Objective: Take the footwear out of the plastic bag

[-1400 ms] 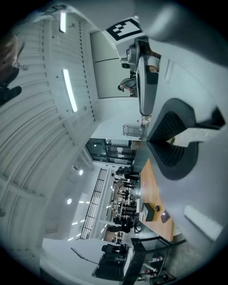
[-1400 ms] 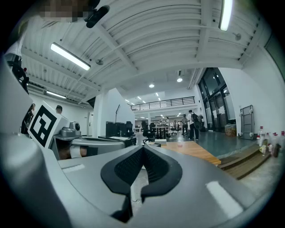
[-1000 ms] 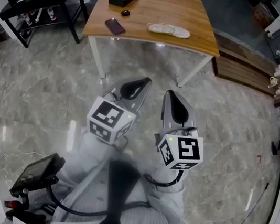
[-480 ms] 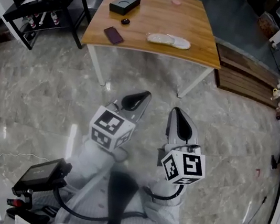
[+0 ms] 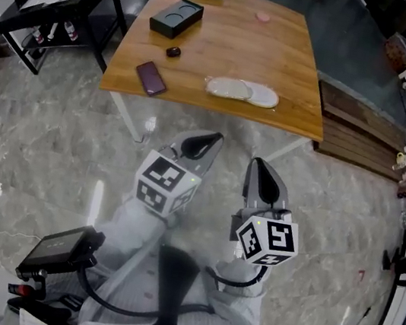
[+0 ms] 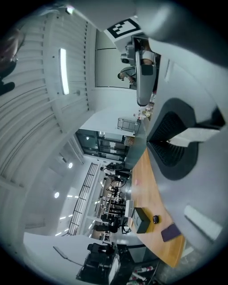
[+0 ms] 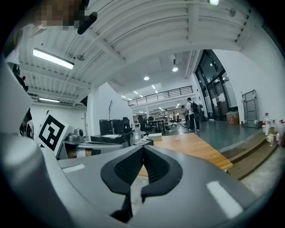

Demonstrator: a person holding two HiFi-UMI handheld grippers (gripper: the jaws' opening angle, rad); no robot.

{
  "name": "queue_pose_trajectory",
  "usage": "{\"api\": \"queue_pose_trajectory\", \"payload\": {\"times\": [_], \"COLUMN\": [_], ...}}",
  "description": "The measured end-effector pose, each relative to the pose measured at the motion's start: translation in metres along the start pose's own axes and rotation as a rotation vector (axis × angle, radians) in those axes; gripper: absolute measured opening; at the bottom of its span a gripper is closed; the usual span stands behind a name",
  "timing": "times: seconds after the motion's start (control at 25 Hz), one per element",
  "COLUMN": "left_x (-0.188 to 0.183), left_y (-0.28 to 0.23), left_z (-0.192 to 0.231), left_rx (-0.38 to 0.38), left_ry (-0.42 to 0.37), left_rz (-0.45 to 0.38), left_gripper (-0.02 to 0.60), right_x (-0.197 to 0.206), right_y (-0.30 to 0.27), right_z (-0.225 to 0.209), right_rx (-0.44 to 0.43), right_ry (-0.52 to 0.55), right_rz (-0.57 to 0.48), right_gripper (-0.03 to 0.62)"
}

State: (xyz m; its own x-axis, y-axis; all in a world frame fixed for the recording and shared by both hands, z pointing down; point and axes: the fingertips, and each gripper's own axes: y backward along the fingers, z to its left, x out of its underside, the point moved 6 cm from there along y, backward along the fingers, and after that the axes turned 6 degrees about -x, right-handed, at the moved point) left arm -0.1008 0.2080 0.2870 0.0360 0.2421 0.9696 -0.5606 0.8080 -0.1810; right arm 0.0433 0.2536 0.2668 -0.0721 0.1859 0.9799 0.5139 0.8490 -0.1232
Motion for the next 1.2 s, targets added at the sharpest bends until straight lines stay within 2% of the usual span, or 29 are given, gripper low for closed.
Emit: {"api": "queue_pose_trajectory", "payload": {"times": [0.2, 0.4, 0.68, 0.88, 1.0, 1.08, 1.16, 1.2], "left_x": [-0.020, -0.015, -0.017, -0.020, 0.001, 0.019, 0.038, 0.048], "left_y": [-0.090, -0.174, -0.309, -0.364, -0.375, -0.377, -0.372, -0.367], "left_z": [0.045, 0.077, 0.110, 0.139, 0.152, 0.161, 0.177, 0.187], "left_rx": [0.007, -0.019, -0.072, -0.066, 0.017, 0.085, 0.074, 0.051], "left_ry": [0.005, 0.027, 0.092, 0.234, 0.317, 0.406, 0.481, 0.507], "left_rz": [0.033, 0.086, 0.150, 0.160, 0.242, 0.297, 0.337, 0.355], "left_gripper": [0.002, 0.002, 0.002, 0.002, 0.002, 0.002, 0.002, 0.005], "right_x": [-0.018, -0.006, 0.000, 0.005, 0.027, 0.050, 0.075, 0.087], "right_y": [-0.078, -0.140, -0.233, -0.287, -0.309, -0.321, -0.328, -0.330], "right_z": [-0.065, -0.140, -0.256, -0.319, -0.352, -0.373, -0.392, -0.401], "right_rx": [0.024, 0.019, -0.083, -0.194, -0.221, -0.239, -0.261, -0.275], "right_ry": [-0.019, -0.066, -0.097, -0.181, -0.252, -0.349, -0.465, -0.522], "right_rz": [0.009, 0.066, 0.191, 0.302, 0.423, 0.521, 0.623, 0.667], "right_gripper": [0.012, 0.012, 0.012, 0.014, 0.014, 0.015, 0.065, 0.067]}}
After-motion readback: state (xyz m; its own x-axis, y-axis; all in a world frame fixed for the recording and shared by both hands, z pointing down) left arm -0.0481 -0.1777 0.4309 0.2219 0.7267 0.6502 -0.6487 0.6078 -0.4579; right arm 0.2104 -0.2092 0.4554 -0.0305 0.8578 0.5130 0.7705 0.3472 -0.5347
